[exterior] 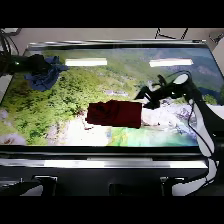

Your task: Fold the clothes and pants, and hang the long-sleeved shirts on hangers.

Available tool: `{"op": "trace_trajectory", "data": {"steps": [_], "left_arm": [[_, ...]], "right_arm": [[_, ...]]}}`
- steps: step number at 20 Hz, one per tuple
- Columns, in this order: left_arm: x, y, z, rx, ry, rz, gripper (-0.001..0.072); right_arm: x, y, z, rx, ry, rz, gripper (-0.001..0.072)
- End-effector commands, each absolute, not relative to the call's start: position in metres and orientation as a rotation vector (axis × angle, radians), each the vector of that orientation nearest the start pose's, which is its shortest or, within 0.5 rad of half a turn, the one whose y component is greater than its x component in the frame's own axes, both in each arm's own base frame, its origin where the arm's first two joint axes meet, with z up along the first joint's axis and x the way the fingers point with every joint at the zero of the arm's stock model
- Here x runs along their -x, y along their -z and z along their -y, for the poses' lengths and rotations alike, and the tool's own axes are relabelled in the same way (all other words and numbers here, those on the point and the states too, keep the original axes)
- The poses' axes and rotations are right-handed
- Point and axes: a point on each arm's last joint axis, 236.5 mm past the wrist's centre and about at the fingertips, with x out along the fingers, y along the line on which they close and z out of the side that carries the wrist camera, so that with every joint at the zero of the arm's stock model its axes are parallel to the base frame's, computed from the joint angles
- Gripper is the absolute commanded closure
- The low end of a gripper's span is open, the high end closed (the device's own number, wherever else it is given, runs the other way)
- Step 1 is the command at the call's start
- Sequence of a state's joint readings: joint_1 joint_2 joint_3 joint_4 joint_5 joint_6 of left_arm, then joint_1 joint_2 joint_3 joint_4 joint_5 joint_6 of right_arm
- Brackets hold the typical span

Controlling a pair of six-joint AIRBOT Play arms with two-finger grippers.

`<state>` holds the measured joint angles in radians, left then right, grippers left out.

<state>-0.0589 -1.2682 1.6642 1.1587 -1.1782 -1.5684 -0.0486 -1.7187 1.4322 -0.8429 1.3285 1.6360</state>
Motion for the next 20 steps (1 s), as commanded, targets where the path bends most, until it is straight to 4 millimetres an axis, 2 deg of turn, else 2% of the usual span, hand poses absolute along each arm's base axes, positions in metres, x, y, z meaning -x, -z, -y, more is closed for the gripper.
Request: {"op": "trace_trajectory", "data": {"steps": [1,3,6,7,8,9,10,12,14,17,18,20], "left_arm": [[-0.443,-0.231,0.112,0.271,0.350,-0.788,0.0690],[-0.442,-0.232,0.115,0.299,0.354,-0.791,0.0690],[-0.441,-0.232,0.122,0.308,0.366,-0.794,0.0689],[-0.441,-0.233,0.123,0.308,0.368,-0.794,0.0690],[-0.440,-0.233,0.126,0.306,0.375,-0.795,0.0689],[-0.440,-0.233,0.127,0.304,0.377,-0.795,0.0690],[-0.440,-0.233,0.127,0.304,0.378,-0.795,0.0690],[-0.440,-0.233,0.127,0.304,0.377,-0.795,0.0689],[-0.440,-0.233,0.127,0.303,0.377,-0.790,0.0690],[-0.450,-0.242,0.126,0.309,0.369,-0.737,0.0689],[-0.453,-0.245,0.125,0.313,0.366,-0.717,0.0689],[-0.458,-0.250,0.124,0.318,0.362,-0.689,0.0689]], "right_arm": [[-0.394,0.068,-0.096,-0.792,-0.249,-1.619,0.0040],[-0.394,0.082,-0.123,-0.864,-0.347,-1.585,0.0085],[-0.397,0.095,-0.146,-0.930,-0.403,-1.583,0.0136],[-0.399,0.098,-0.155,-0.935,-0.428,-1.574,0.0205],[-0.400,0.098,-0.166,-0.937,-0.458,-1.565,0.0348],[-0.404,0.094,-0.174,-0.939,-0.491,-1.542,0.0596],[-0.411,0.082,-0.180,-0.945,-0.546,-1.502,0.0673],[-0.433,0.041,-0.174,-0.939,-0.648,-1.396,0.0676],[-0.457,-0.016,-0.148,-0.898,-0.684,-1.284,0.0676],[-0.482,-0.118,-0.084,-0.859,-0.606,-1.100,0.0676],[-0.482,-0.146,-0.060,-0.839,-0.552,-1.058,0.0675],[-0.476,-0.186,-0.009,-0.794,-0.430,-0.992,0.0675]]}}
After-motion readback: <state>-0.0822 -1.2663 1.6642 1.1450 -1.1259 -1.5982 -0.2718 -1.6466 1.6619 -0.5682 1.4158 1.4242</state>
